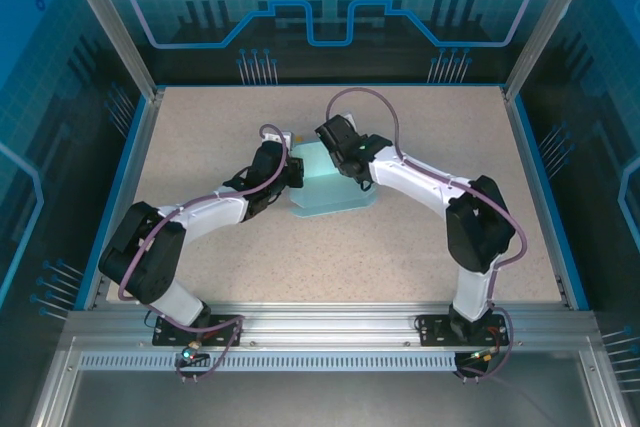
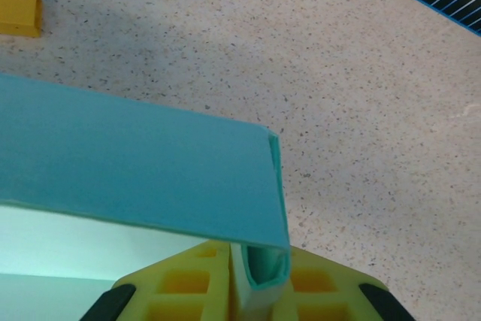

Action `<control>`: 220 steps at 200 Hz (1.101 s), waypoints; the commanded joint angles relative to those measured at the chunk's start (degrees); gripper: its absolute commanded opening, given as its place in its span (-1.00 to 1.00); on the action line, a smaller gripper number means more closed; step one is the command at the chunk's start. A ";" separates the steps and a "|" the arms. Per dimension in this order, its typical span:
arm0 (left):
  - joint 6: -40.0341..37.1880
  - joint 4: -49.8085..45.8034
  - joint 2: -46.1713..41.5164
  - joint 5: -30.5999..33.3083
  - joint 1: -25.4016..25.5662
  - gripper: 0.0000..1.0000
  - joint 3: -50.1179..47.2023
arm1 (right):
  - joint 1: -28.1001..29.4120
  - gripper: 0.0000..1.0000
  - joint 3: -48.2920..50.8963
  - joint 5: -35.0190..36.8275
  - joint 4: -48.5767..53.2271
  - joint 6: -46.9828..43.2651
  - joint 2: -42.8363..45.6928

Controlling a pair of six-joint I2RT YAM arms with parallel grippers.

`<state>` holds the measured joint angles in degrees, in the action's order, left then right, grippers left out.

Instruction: Fold the paper box

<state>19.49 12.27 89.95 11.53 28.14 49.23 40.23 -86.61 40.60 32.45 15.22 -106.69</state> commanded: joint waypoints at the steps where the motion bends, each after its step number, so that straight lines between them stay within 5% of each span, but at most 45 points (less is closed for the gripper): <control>1: -1.19 1.21 -0.61 -2.41 0.82 -0.86 0.70 | -0.58 -0.72 -1.81 10.46 6.39 -2.74 -3.21; 99: -1.82 0.05 -0.57 -1.77 1.17 -0.87 1.31 | -2.08 -0.75 -4.54 17.47 12.69 -2.74 -7.41; 220: -2.23 0.01 0.10 -1.53 1.15 -0.87 1.92 | -4.36 -0.45 1.80 -9.74 0.06 -1.89 6.44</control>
<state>19.33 12.49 90.70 11.46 29.02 49.76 37.80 -85.80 33.61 34.68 13.06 -103.00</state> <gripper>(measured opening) 0.110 0.272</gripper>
